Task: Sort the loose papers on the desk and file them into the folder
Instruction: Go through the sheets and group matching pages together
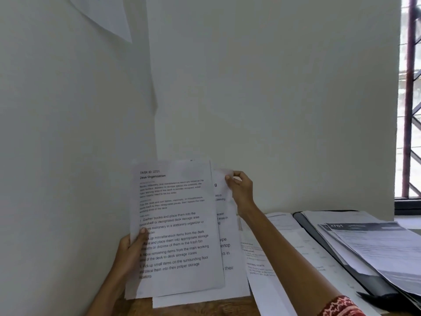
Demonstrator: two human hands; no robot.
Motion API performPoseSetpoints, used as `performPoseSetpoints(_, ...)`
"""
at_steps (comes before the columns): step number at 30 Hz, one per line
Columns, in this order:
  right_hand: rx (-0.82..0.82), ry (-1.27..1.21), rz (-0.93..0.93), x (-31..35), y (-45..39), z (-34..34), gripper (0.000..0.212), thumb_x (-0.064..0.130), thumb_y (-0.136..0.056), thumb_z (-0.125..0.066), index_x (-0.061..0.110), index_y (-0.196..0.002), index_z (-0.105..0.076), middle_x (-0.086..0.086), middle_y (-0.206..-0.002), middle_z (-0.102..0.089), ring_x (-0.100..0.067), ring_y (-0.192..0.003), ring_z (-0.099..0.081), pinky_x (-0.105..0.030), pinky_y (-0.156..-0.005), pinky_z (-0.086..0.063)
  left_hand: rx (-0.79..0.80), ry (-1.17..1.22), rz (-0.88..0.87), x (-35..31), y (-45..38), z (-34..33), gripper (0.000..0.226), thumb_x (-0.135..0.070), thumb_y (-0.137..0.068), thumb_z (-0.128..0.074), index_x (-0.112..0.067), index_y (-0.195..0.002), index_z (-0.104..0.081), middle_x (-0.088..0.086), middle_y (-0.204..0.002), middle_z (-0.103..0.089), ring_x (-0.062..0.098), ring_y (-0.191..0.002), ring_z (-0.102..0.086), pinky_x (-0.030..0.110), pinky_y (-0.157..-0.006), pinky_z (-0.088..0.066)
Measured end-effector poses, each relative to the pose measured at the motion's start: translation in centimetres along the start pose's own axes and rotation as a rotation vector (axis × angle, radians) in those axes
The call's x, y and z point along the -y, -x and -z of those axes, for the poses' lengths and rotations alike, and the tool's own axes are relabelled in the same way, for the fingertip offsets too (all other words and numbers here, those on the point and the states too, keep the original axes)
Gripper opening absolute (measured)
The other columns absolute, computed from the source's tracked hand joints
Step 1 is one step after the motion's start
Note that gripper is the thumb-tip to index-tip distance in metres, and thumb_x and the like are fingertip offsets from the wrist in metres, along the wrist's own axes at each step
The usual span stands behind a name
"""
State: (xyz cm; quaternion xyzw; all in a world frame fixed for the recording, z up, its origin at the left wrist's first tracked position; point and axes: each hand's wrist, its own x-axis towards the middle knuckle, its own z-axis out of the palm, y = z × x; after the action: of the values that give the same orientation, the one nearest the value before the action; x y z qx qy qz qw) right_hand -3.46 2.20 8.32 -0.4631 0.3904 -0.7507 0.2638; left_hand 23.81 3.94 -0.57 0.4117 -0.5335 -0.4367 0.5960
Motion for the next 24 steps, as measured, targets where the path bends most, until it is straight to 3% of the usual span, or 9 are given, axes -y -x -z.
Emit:
performPoseSetpoints(4,-0.017,-0.073,-0.031,1.8,-0.1,0.0,0.005,0.012,-0.093,-0.058,0.009,-0.096,-0.056,-0.001,-0.077,-0.062,-0.001,-0.055,-0.059,-0.014,-0.047,-0.043,0.053,-0.037,-0.045,-0.3,0.5,-0.7,0.024,-0.021,-0.096,-0.048,-0.006,-0.096,-0.067,0.009,-0.085,-0.074,0.028,-0.084,-0.069,0.035,-0.071,-0.052)
performPoseSetpoints(7,0.069,-0.041,-0.051,2.3,0.5,-0.2,0.021,0.036,-0.093,-0.055,0.017,-0.1,-0.053,0.005,-0.088,-0.058,-0.008,-0.076,-0.055,-0.024,-0.065,-0.05,-0.009,-0.019,-0.081,-0.4,0.6,-1.4,0.025,-0.021,-0.096,-0.048,-0.006,-0.095,-0.067,0.013,-0.089,-0.072,0.03,-0.084,-0.067,0.037,-0.073,-0.052)
performPoseSetpoints(9,0.182,-0.049,-0.058,2.4,1.9,-0.4,0.031,0.043,-0.089,-0.057,0.018,-0.107,-0.051,0.01,-0.091,-0.059,-0.001,-0.078,-0.057,-0.017,-0.063,-0.049,-0.063,0.005,-0.1,-0.4,0.5,-1.7,0.028,-0.026,-0.096,-0.048,-0.005,-0.101,-0.066,0.014,-0.095,-0.07,0.03,-0.087,-0.066,0.04,-0.08,-0.053)
performPoseSetpoints(11,0.287,-0.05,-0.094,1.5,3.4,-0.4,0.048,0.044,-0.074,-0.069,0.016,-0.11,-0.057,0.005,-0.098,-0.067,-0.004,-0.083,-0.066,-0.018,-0.067,-0.054,-0.051,0.033,-0.104,-0.3,0.6,-2.1,0.032,-0.032,-0.093,-0.053,-0.006,-0.108,-0.066,0.013,-0.098,-0.071,0.032,-0.092,-0.066,0.047,-0.087,-0.051)
performPoseSetpoints(13,0.332,-0.027,-0.155,0.5,4.6,-0.1,0.046,0.034,-0.071,-0.078,0.013,-0.108,-0.06,-0.005,-0.101,-0.071,-0.017,-0.087,-0.07,-0.035,-0.075,-0.059,0.001,0.041,-0.129,-0.5,1.0,-2.8,0.031,-0.024,-0.09,-0.058,-0.002,-0.111,-0.064,0.015,-0.099,-0.07,0.033,-0.093,-0.066,0.043,-0.085,-0.052)
performPoseSetpoints(15,0.284,-0.046,-0.183,0.4,5.1,0.4,0.041,0.021,-0.076,-0.078,0.01,-0.109,-0.058,-0.011,-0.105,-0.069,-0.026,-0.092,-0.07,-0.045,-0.079,-0.058,0.012,0.008,-0.17,-1.2,0.8,-3.0,0.024,-0.011,-0.089,-0.058,0.003,-0.109,-0.063,0.017,-0.097,-0.068,0.028,-0.087,-0.067,0.031,-0.074,-0.055)
performPoseSetpoints(17,0.281,-0.115,-0.169,1.0,5.0,1.2,0.038,0.017,-0.079,-0.074,0.004,-0.11,-0.057,-0.006,-0.095,-0.073,-0.02,-0.083,-0.071,-0.034,-0.068,-0.059,0.028,0.035,-0.183,-2.8,0.5,-2.6,0.014,-0.004,-0.09,-0.054,-0.001,-0.098,-0.065,0.009,-0.085,-0.071,0.016,-0.071,-0.069,0.021,-0.059,-0.056)
performPoseSetpoints(20,0.354,-0.084,-0.112,1.8,4.9,2.0,0.034,0.011,-0.084,-0.066,0.004,-0.116,-0.054,0.003,-0.089,-0.071,-0.002,-0.07,-0.069,-0.016,-0.058,-0.052,0.067,0.058,-0.208,-4.5,0.0,-2.0,0.014,-0.006,-0.09,-0.053,-0.008,-0.095,-0.066,-0.001,-0.079,-0.072,0.01,-0.066,-0.069,0.023,-0.056,-0.055)
performPoseSetpoints(24,0.426,0.013,-0.135,-0.1,5.5,2.1,0.038,0.004,-0.084,-0.068,0.007,-0.119,-0.054,-0.004,-0.103,-0.068,-0.009,-0.083,-0.069,-0.023,-0.069,-0.056,0.116,0.06,-0.076,-3.7,0.5,-3.4,0.011,-0.007,-0.088,-0.058,-0.002,-0.095,-0.064,0.012,-0.08,-0.071,0.022,-0.064,-0.07,0.03,-0.055,-0.056)
